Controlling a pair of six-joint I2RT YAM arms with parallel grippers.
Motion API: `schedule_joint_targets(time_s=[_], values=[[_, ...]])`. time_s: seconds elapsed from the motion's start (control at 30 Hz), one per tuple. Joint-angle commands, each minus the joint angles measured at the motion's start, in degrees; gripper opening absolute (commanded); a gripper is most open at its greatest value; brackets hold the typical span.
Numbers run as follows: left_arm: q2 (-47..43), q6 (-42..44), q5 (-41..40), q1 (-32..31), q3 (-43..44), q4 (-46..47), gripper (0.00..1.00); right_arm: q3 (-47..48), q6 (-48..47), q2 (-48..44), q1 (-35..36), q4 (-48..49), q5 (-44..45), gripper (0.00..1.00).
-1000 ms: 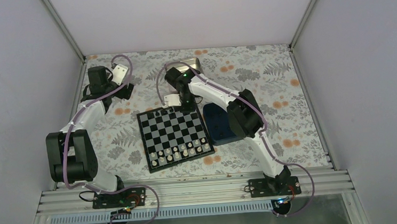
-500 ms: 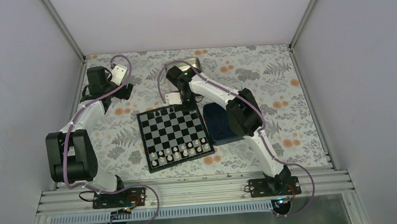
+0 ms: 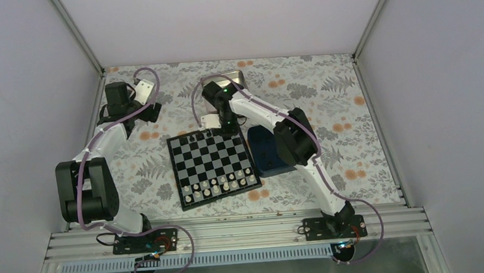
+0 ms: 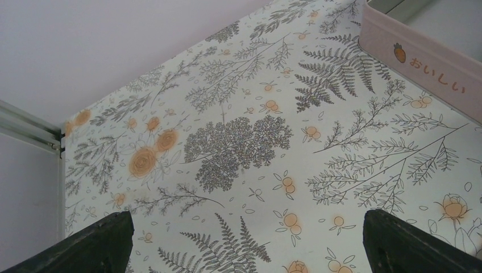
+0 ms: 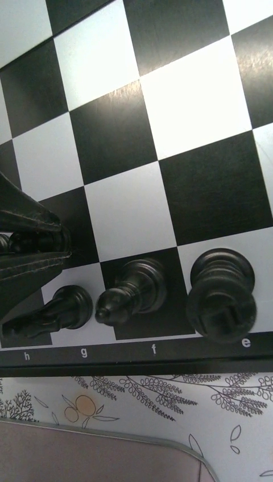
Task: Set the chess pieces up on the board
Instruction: Place the chess piece on the chessboard.
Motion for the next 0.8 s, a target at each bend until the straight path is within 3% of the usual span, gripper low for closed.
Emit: schedule_joint_targets(time_s=[0.0, 0.2, 0.47, 0.77], values=[[-0.67, -0.83, 1.44, 0.35, -0.59, 1.96, 1.0, 1.58, -0.72, 0.98, 0.23, -1.02, -1.11, 0.11], [-0.52, -0.75, 1.37, 0.36, -0.59, 1.96, 1.0, 1.39, -0.7, 1.11, 0.23, -0.91, -1.39, 0.11], [-0.4, -0.75, 1.37, 0.45, -0.68, 2.06, 1.0, 1.38, -0.45, 0.45, 0.23, -1.0, -1.43, 0.23], [-0.63, -0.83, 1.42, 0.54, -0.59, 1.87, 1.0, 1.32, 0.25, -3.68, 0.15, -2.8, -1.61, 0.27]])
